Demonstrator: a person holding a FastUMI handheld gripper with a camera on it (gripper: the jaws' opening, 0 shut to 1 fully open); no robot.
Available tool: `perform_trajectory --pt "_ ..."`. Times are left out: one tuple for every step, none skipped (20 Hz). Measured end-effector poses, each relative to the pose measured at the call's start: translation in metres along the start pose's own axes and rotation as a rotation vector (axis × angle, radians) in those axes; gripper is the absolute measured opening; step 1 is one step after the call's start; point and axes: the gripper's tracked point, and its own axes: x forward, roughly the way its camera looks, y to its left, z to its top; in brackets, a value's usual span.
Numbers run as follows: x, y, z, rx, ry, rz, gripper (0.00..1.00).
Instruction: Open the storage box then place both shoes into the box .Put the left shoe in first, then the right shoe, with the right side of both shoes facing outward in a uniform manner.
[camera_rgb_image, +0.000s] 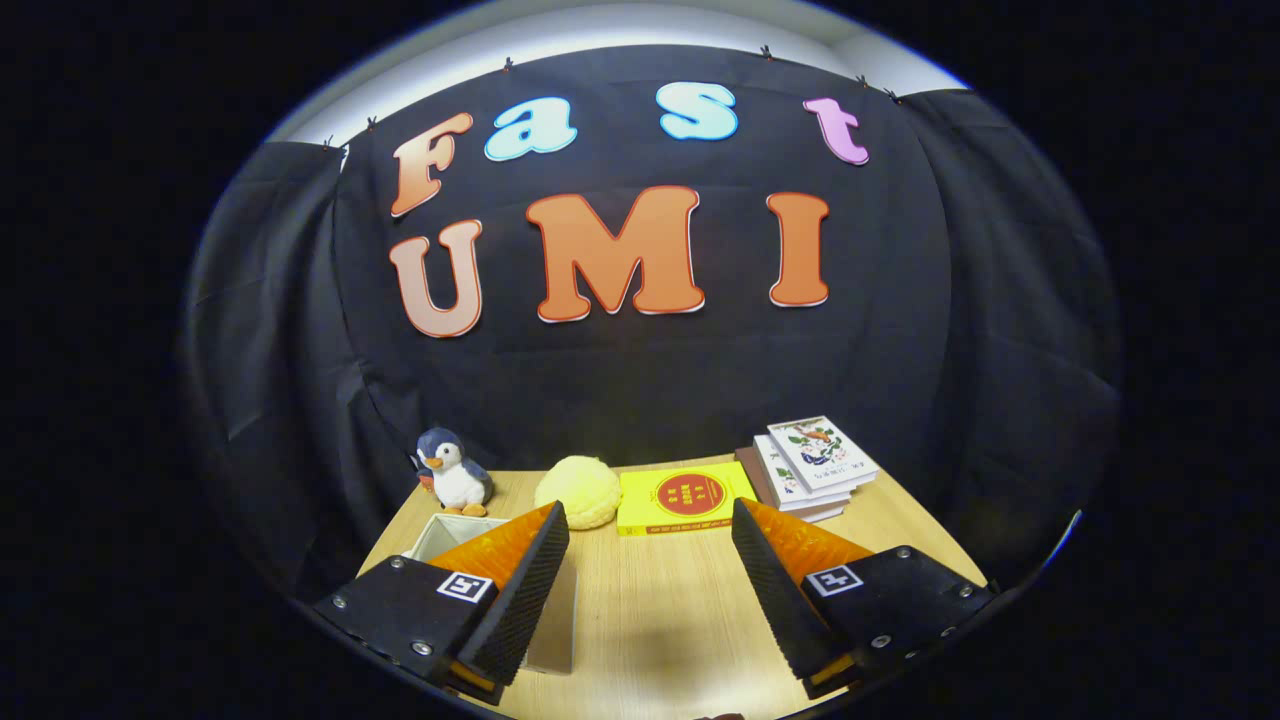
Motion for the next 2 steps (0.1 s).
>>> perform_trajectory --pt "-0.0055 -0.0033 0.0043 -0.002 -0.018 0.008 0.98" --pt "-0.0102 -0.0081 0.0096 -0.008 -0.039 0.011 0.98"
